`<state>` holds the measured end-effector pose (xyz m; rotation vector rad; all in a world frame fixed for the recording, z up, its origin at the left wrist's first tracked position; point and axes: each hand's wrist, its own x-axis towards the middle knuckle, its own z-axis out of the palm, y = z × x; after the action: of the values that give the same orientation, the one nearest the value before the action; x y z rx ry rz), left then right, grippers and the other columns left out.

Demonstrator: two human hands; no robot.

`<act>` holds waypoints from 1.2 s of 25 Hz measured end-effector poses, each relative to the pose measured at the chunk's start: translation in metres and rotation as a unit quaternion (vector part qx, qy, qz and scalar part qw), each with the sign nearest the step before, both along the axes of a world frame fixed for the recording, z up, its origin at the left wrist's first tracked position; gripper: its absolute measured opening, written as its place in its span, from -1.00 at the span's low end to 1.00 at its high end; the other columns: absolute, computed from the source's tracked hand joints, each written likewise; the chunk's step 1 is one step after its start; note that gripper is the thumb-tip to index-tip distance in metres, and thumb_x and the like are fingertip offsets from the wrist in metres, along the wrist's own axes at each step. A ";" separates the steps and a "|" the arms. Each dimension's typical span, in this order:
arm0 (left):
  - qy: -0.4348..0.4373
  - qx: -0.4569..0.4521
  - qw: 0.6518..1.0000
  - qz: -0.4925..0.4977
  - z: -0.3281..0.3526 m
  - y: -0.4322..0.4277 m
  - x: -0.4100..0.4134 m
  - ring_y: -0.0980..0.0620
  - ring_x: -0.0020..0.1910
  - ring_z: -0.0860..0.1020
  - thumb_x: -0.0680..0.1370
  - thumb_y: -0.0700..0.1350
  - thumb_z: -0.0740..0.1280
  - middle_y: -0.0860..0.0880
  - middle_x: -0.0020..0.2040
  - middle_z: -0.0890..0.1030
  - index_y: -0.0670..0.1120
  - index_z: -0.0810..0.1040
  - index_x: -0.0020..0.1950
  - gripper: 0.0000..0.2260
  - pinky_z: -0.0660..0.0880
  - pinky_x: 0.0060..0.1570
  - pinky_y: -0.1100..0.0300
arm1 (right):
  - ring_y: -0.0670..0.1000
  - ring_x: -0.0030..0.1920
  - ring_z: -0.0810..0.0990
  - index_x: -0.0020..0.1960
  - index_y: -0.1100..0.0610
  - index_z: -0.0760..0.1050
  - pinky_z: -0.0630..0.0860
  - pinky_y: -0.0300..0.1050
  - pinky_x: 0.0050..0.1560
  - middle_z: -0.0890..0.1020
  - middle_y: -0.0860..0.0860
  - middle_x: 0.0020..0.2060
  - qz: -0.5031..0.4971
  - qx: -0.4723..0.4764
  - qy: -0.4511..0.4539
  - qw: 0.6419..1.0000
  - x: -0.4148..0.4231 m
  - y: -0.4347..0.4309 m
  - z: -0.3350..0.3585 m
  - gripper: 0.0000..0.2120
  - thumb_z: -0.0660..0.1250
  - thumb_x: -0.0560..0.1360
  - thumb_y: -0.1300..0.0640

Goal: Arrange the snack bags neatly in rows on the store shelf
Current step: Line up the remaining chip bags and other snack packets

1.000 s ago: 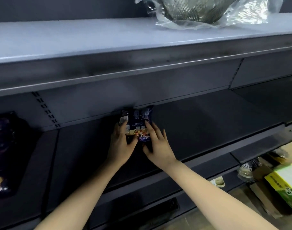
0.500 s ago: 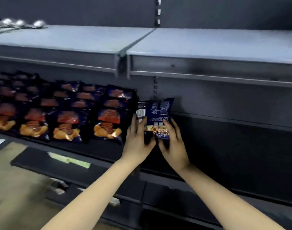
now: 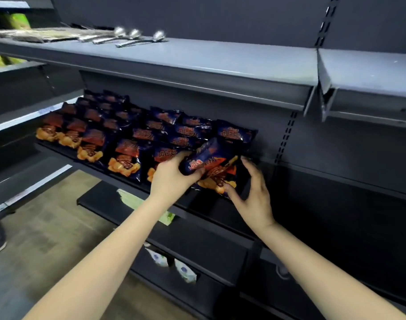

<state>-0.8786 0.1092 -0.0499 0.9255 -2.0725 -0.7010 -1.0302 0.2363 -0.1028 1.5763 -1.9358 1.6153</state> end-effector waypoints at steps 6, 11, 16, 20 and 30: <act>-0.018 0.244 0.966 -0.083 0.015 -0.034 0.031 0.11 -0.32 0.61 0.41 -0.05 0.46 0.02 -0.28 0.65 -0.06 0.57 -0.11 -0.85 0.50 -0.35 0.34 | -0.08 0.46 0.16 0.51 -0.04 0.00 0.17 -0.22 0.38 0.14 -0.04 0.49 0.043 0.088 -0.185 0.978 0.002 -0.015 0.024 -0.09 0.37 0.33 -0.27; -0.137 0.226 0.956 -0.128 -0.007 -0.045 0.035 0.04 -0.03 0.59 0.25 0.20 0.50 0.07 0.10 0.58 -0.02 0.49 0.27 -0.35 0.53 0.02 0.16 | -0.01 0.38 0.34 0.37 -0.14 0.31 0.29 -0.18 0.21 0.43 0.00 0.32 0.076 0.284 -0.251 0.922 0.017 -0.013 0.020 -0.42 0.42 0.40 -0.06; 0.038 0.223 0.970 -0.094 -0.006 -0.052 0.017 0.00 -0.07 0.63 0.40 -0.07 0.48 -0.04 0.15 0.54 0.04 0.39 0.28 -0.50 0.62 -0.19 0.14 | -0.22 0.07 0.49 0.24 -0.03 0.29 0.37 -0.54 -0.11 0.50 -0.21 0.01 0.075 0.266 -0.320 0.906 0.024 -0.008 0.009 -0.51 0.44 0.42 0.17; 0.154 0.256 0.939 -0.169 -0.024 -0.038 0.000 0.11 0.08 0.58 0.43 -0.31 0.42 0.06 0.21 0.48 0.05 0.34 0.28 -0.48 0.54 -0.04 0.32 | -0.21 0.07 0.55 0.18 -0.04 0.30 0.45 -0.33 0.04 0.59 -0.15 0.01 -0.006 0.149 -0.349 0.925 0.031 -0.009 -0.016 -0.53 0.46 0.41 0.19; -0.054 -0.067 0.981 -0.175 -0.112 0.004 -0.009 0.09 0.45 0.15 0.48 -0.15 0.32 0.08 0.54 -0.09 0.05 0.12 0.49 -0.36 0.37 0.25 0.19 | 0.03 0.43 0.17 0.54 0.00 -0.11 0.19 -0.04 0.42 0.18 0.04 0.45 -0.185 0.204 -0.199 0.941 0.044 -0.018 -0.051 -0.20 0.33 0.49 -0.05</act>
<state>-0.8880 0.1135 -0.1620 0.5368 -2.3774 -0.6914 -0.9861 0.2179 -0.1541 0.9342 -2.7242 1.5221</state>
